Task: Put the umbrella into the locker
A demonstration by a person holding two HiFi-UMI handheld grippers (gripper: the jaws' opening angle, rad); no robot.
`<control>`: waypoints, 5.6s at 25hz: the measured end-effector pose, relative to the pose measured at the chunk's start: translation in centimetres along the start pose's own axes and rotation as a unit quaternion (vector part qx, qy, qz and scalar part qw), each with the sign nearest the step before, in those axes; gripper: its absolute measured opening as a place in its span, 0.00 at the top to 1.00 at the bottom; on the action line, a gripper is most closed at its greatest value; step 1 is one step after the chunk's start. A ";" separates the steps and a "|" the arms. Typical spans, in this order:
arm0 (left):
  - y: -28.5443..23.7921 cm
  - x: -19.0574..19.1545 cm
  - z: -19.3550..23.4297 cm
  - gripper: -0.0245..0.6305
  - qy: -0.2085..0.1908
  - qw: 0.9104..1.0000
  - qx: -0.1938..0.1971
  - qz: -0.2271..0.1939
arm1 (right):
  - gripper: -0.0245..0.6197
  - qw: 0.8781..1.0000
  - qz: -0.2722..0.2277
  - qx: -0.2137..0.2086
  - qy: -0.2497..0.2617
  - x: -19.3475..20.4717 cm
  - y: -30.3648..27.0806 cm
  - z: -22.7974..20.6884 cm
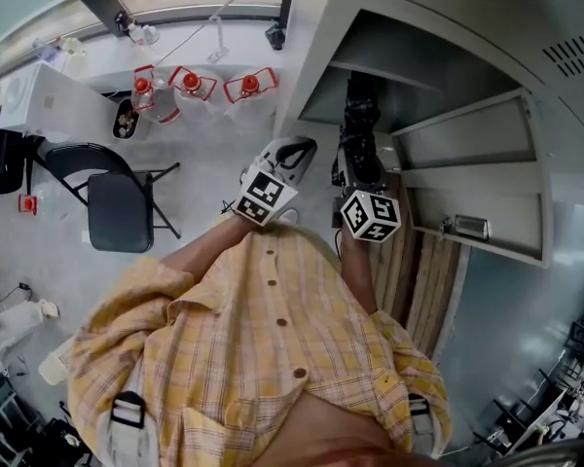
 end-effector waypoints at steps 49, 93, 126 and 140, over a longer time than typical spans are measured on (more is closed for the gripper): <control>-0.7 0.6 1.3 0.96 0.012 1.000 -0.003 0.008 | 0.69 0.991 0.042 -0.031 0.124 -4.1 -10.5 -4.2; -1.0 1.0 1.9 0.96 0.025 1.000 -0.011 0.013 | 0.67 0.981 0.109 -0.022 0.160 -2.0 -16.3 -5.9; -1.4 1.7 1.7 0.96 0.028 0.999 0.015 0.031 | 0.51 0.990 0.060 -0.011 0.127 -3.6 -16.1 -6.4; -1.3 1.7 1.6 0.96 0.020 0.999 0.021 0.033 | 0.51 0.993 0.000 -0.022 0.120 -6.0 -12.3 -5.2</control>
Point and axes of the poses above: the fingertips, and each gripper's own axes: y backward along the fingers, z to its left, x out of its underside, the point moved 5 cm from there along y, backward along the fingers, and after that the axes turned 5 degrees about y, right-handed, at the moved point
